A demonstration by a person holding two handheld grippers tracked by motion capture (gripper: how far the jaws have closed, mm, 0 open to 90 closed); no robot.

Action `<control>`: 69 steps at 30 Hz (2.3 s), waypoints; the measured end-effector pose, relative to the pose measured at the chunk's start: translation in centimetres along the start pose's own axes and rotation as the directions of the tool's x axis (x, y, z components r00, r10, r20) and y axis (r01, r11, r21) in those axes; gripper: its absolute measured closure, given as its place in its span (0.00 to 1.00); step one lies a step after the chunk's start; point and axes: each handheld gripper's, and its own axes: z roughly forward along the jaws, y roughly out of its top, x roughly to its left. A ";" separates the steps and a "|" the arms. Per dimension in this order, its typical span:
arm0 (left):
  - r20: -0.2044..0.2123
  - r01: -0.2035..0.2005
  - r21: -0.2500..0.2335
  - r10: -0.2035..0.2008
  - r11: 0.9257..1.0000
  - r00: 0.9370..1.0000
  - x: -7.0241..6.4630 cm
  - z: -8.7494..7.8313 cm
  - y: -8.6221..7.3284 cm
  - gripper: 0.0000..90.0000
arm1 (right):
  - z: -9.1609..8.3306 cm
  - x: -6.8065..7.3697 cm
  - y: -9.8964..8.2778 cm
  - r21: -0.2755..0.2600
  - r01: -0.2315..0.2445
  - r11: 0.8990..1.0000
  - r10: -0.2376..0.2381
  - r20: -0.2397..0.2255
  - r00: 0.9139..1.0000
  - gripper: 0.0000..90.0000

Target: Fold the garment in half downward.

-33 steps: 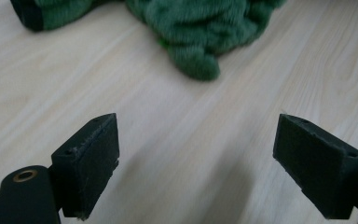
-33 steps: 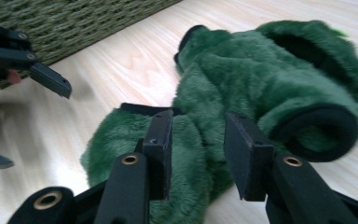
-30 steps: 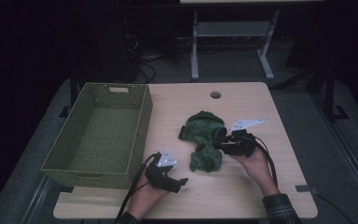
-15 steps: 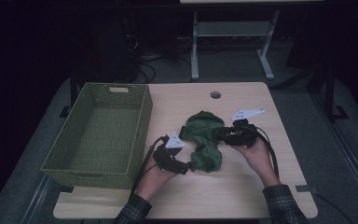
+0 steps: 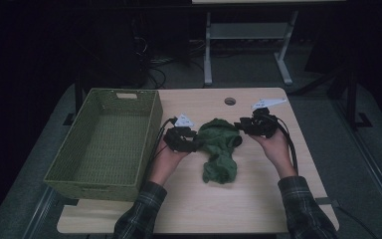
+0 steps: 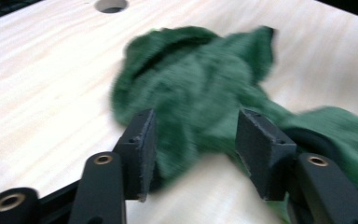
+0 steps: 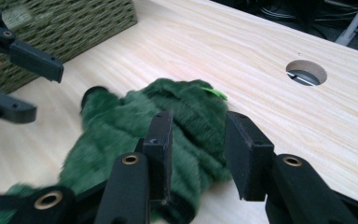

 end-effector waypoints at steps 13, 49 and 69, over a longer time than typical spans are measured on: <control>-0.025 0.038 0.047 -0.037 0.998 0.999 4.4 4.8 1.2 0.64 | 4.7 -2.3 -0.7 0.082 -0.032 0.996 0.030 0.032 0.999 0.71; 0.008 -0.004 0.093 0.003 0.996 1.000 5.2 6.6 2.7 0.97 | 5.8 -3.1 -1.5 0.108 -0.077 0.991 0.082 -0.046 0.996 0.97; 0.035 -0.054 -0.049 0.056 0.997 0.998 0.2 1.1 2.3 0.96 | 0.8 -1.2 -2.4 -0.009 -0.030 1.000 0.028 -0.119 0.992 0.97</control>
